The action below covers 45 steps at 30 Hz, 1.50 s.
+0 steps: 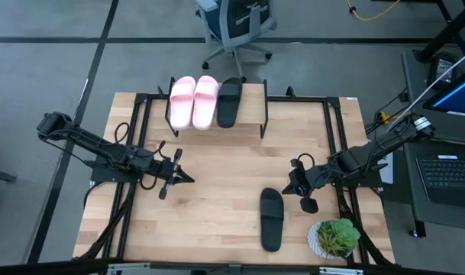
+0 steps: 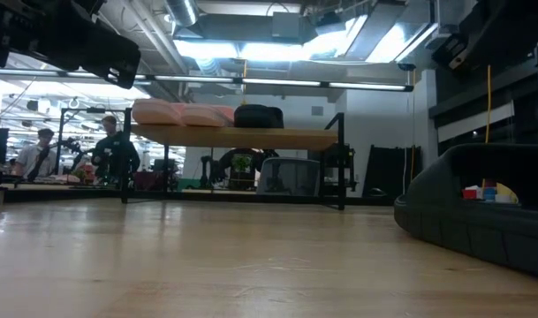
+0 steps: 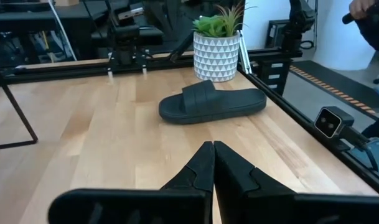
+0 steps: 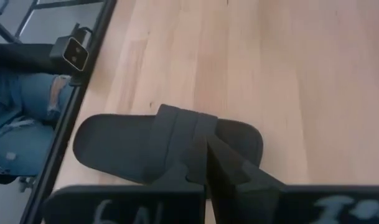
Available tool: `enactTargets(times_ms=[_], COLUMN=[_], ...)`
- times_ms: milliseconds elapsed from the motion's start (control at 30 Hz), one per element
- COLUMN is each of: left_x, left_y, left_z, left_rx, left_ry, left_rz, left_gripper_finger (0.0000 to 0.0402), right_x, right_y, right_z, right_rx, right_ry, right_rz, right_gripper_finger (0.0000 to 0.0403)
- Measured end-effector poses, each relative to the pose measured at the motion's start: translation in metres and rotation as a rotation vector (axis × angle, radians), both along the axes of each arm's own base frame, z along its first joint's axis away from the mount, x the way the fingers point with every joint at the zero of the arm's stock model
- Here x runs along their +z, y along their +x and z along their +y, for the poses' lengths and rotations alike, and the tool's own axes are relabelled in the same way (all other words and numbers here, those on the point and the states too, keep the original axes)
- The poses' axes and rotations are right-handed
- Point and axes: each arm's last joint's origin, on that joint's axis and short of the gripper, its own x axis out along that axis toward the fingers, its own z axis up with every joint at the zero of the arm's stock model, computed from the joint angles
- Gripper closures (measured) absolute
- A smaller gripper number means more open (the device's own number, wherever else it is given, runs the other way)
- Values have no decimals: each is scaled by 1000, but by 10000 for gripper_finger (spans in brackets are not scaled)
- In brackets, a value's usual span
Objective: Pick and place slides into the shelf
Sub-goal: Put the black slipper on the shelf
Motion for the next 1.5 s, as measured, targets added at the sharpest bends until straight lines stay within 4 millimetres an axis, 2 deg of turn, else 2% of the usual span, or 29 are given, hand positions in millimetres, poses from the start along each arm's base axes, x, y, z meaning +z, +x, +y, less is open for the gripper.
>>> enactTargets(times_ms=[233, 367, 500, 733, 1033, 1233, 1500], left_x=[0, 0, 0, 0, 0, 0, 0], left_y=[0, 0, 0, 0, 0, 0, 0], left_z=[2, 2, 2, 2, 2, 2, 2], left_rx=[62, 74, 74, 74, 75, 75, 75], left_ry=[12, 14, 14, 14, 13, 14, 14], left_rz=[-4, -5, -5, -5, -5, -5, -5], left_gripper_finger=[399, 399, 399, 399, 399, 399, 399], right_x=[0, 15, 36, 52, 51, 48, 27], right_y=[-2, -3, -1, 15, 42, 54, 59], right_z=[8, 13, 24, 58, 109, 142, 159], right_rx=[3, -13, -13, 1, -59, -88, -168], right_ry=[28, 67, 28, -71, -212, -247, -246], right_rz=[20, 17, -1, 80, 257, 250, 302], right_gripper_finger=[398, 398, 399, 400, 400, 400, 401])
